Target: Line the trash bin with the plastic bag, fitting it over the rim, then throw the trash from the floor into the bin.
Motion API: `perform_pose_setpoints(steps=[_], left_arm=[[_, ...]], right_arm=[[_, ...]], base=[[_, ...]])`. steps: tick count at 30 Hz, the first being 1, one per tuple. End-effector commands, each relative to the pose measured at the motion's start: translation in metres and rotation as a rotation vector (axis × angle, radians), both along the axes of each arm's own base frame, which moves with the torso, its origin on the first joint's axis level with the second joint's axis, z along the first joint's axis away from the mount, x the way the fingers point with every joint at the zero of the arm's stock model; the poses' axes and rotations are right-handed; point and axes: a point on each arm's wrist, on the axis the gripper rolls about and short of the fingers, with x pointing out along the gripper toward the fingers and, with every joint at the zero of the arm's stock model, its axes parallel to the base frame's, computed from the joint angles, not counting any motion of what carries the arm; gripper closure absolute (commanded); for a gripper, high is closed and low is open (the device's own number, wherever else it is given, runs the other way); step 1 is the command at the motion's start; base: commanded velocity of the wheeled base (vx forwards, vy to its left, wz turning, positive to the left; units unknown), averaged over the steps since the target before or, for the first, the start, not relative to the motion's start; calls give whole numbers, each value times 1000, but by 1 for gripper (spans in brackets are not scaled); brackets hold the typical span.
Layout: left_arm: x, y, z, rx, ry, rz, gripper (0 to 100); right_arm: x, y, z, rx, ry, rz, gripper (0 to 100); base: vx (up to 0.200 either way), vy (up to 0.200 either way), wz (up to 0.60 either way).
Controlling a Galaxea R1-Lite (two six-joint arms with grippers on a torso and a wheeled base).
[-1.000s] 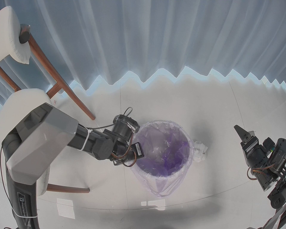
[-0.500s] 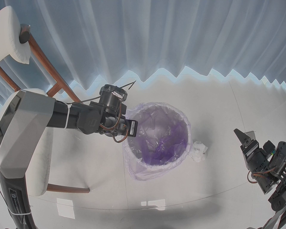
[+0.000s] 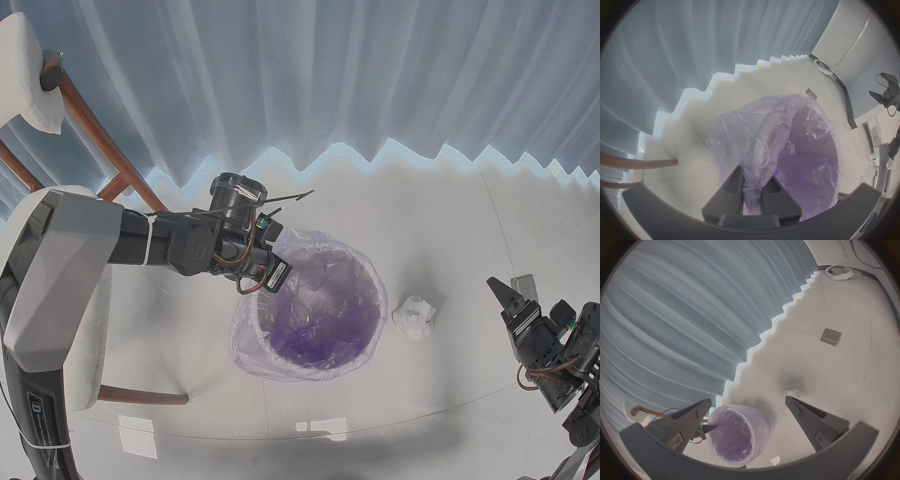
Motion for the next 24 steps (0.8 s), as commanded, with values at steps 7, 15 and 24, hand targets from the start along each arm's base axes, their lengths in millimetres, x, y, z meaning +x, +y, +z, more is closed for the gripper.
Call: perform_pose_setpoints(steps=[7,15,24], left_arm=[[7,-2,-19,-28,57,52,0],[1,3,4,-79,28,76,0],[-10,31,14,-143,49,162,0]], right_arm=[[-1,2,-2,2,10,9,0],[0,2,-2,5,10,8,0],[0,2,-1,4,9,10,0]], base=[[0,0,0],[0,0,0],[0,0,0]])
